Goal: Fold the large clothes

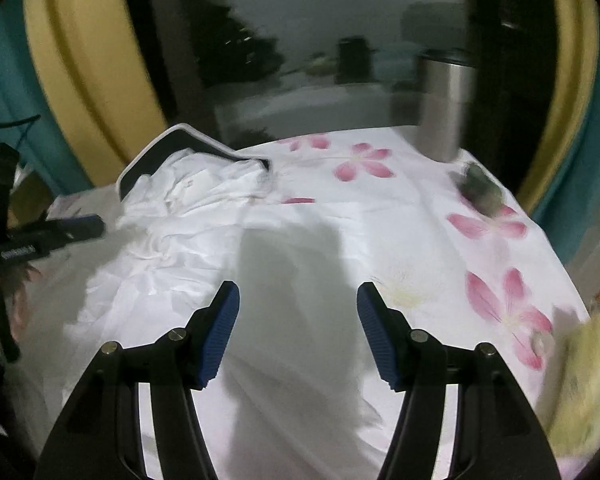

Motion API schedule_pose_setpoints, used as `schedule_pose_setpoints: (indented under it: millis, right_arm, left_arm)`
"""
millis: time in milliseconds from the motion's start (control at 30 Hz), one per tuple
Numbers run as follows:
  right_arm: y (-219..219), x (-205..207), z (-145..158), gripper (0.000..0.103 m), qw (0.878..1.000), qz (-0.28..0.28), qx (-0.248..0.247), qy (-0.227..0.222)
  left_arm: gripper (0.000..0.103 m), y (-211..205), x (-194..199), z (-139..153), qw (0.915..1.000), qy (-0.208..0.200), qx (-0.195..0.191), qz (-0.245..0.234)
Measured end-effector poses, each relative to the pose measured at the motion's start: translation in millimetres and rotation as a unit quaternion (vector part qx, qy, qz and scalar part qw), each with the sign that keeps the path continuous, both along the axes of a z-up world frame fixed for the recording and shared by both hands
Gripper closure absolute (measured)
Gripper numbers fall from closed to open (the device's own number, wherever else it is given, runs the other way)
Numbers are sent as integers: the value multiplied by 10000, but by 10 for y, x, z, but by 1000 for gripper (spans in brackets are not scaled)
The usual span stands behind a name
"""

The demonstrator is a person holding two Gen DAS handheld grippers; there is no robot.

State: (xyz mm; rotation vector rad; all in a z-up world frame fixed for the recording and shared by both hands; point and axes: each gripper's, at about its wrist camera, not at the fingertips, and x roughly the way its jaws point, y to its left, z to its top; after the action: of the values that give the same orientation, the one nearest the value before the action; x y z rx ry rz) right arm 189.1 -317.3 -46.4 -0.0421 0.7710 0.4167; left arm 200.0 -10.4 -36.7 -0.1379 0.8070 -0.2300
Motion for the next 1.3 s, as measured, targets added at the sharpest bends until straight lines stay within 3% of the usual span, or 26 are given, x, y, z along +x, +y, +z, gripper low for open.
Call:
schedule_pose_setpoints:
  millis: [100, 233, 300, 433, 533, 567, 600, 667, 700, 733, 967, 1100, 1167, 1300]
  right_arm:
    - [273, 125, -62, 41, 9991, 362, -220, 90]
    - [565, 343, -214, 41, 9965, 706, -144, 435]
    - [668, 474, -296, 41, 9953, 775, -51, 581]
    - [764, 699, -419, 42, 9932, 742, 269, 855]
    - [899, 742, -497, 72, 9924, 808, 57, 927]
    - [956, 733, -519, 90, 9921, 828, -77, 934]
    - [970, 718, -516, 97, 9922, 844, -105, 907]
    - [965, 687, -439, 98, 9940, 816, -119, 714]
    - [942, 669, -372, 98, 9952, 776, -119, 587]
    - [920, 670, -318, 98, 9960, 739, -124, 495]
    - [687, 656, 328, 98, 9968, 395, -277, -630]
    - [549, 568, 449, 98, 9883, 247, -556, -1397]
    - [550, 552, 321, 98, 9854, 164, -920, -1423]
    - [386, 383, -40, 98, 9900, 266, -1062, -886]
  left_arm:
    - [68, 514, -84, -57, 9986, 64, 114, 520]
    - [68, 1089, -148, -153, 9945, 119, -39, 1036]
    - [68, 1261, -164, -187, 9929, 133, -74, 1176]
    - [68, 1387, -116, -267, 9943, 245, -191, 1016]
    - [68, 1316, -123, -320, 9970, 261, -228, 699]
    - [68, 1287, -134, -344, 9975, 269, -234, 610]
    - [68, 1262, -141, -374, 9979, 288, -236, 529]
    - [70, 1211, -131, -442, 9984, 358, -189, 398]
    - [87, 1202, -130, -461, 9985, 355, -170, 373]
    - [98, 1190, -130, -467, 9987, 345, -139, 351]
    - [100, 1089, -214, -139, 9978, -490, -207, 389]
    - [100, 909, -248, -103, 9979, -562, -274, 170]
    - [100, 797, -259, -182, 9989, -413, -240, 21]
    - [99, 630, -391, -382, 9996, -35, -182, -199]
